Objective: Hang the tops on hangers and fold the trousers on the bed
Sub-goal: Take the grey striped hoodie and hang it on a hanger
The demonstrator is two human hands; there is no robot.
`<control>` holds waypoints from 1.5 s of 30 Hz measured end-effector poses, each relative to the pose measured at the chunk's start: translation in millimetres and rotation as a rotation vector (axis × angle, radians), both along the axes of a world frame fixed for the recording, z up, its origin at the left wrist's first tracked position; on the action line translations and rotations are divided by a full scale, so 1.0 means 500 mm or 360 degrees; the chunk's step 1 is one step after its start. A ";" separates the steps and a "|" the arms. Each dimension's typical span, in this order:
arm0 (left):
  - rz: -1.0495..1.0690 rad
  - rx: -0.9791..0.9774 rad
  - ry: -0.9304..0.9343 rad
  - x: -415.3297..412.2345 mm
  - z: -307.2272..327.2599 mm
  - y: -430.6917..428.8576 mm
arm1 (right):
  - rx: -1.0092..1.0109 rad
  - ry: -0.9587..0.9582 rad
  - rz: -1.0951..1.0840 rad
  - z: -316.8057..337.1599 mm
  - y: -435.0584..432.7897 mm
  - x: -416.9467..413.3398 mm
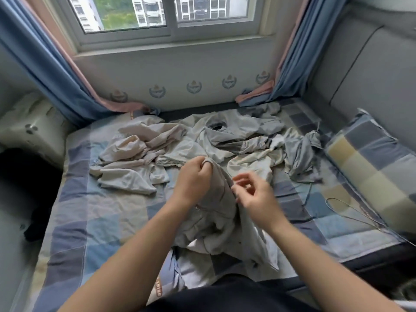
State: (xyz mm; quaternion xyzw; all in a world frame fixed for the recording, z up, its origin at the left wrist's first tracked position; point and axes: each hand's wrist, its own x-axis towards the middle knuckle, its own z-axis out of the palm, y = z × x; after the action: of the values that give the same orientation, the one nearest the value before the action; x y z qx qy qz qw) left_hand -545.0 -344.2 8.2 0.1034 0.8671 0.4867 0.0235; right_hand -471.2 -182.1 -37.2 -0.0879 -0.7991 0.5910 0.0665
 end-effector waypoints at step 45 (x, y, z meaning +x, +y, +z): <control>0.0784 0.0899 -0.0159 -0.142 0.044 -0.076 | 0.0492 -0.0794 -0.0122 -0.194 0.147 -0.011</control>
State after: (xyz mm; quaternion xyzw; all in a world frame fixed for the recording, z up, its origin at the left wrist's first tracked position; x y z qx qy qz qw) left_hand -616.0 -382.2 30.4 -0.1297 0.6955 0.7021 -0.0814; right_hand -476.6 -108.8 -134.2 -0.2494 -0.8673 0.4197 -0.0969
